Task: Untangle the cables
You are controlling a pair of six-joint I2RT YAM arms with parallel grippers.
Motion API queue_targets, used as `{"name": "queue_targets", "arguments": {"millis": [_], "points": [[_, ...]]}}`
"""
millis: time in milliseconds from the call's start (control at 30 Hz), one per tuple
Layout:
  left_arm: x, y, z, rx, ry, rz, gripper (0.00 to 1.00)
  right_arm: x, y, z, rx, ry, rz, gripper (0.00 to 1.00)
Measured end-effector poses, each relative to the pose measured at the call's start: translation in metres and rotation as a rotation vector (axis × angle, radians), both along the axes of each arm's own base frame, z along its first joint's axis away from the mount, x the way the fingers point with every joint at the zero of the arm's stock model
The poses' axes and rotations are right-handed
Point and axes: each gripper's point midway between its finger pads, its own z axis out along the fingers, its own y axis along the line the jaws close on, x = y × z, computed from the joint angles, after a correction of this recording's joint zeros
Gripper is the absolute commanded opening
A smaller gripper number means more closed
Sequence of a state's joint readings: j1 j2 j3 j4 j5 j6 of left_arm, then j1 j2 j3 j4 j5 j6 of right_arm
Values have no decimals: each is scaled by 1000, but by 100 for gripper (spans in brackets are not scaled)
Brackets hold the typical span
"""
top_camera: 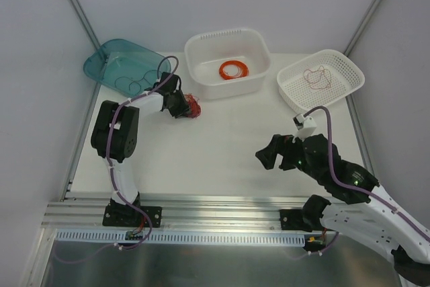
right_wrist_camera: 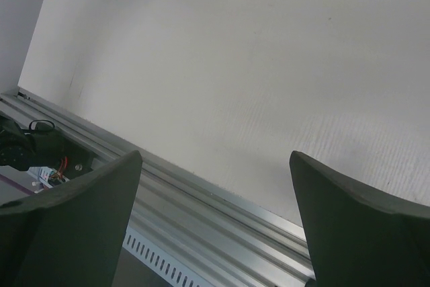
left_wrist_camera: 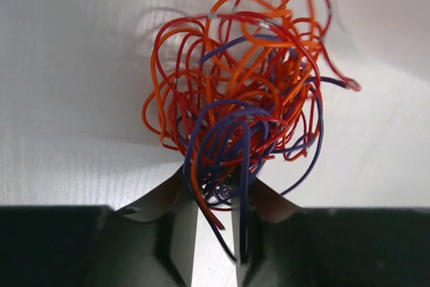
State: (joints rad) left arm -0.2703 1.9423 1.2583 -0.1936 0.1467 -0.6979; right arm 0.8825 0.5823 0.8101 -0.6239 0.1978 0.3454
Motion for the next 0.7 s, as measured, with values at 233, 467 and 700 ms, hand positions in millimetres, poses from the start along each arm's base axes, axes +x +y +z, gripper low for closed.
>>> {"name": "queue_targets", "arguments": {"millis": [233, 467, 700], "points": [[-37, -13, -3, -3, -7, -59, 0, -1, 0, -3, -2, 5, 3, 97], [-133, -47, 10, -22, 16, -209, 0, 6, 23, -11, -12, 27, 60, 98], [-232, -76, 16, -55, 17, -390, 2, 13, 49, -49, -41, 94, 111, 93]]}}
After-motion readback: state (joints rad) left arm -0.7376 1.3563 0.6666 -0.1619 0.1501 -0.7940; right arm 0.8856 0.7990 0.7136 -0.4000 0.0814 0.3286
